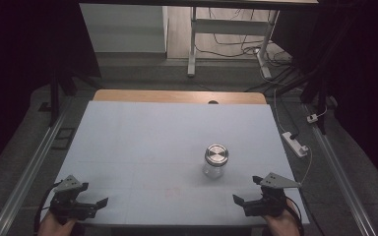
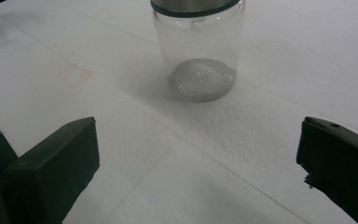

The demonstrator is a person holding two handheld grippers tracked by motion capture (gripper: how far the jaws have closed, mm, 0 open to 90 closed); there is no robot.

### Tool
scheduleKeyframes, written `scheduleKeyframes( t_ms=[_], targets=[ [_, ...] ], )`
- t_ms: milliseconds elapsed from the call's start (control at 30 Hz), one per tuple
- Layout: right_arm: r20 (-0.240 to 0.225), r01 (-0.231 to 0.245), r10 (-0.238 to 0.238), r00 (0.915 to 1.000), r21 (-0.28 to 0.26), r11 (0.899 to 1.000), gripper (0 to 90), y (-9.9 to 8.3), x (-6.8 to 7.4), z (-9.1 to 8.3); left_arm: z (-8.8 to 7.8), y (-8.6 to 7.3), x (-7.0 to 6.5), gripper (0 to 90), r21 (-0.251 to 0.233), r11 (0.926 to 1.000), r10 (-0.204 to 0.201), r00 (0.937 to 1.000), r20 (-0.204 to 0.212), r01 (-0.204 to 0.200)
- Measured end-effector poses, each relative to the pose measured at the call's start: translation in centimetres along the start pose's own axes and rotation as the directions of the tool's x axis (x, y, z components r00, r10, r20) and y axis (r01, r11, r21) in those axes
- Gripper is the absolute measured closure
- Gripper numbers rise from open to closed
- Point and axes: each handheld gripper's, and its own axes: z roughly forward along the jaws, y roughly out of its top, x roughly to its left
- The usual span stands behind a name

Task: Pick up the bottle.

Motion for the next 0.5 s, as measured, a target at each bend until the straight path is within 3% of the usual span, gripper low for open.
scheduleKeyframes(
  t_ms=[500],
  targets=[
    [-0.032, 0.036, -0.036, 0.9988, -0.001, 0.999, 0.0, 1.1, 0.7, 1.7, 0.0, 0.0, 0.2, 2.2, -0.003, 1.0, -0.009, 0.9999, 0.013, 0.009]
  ],
)
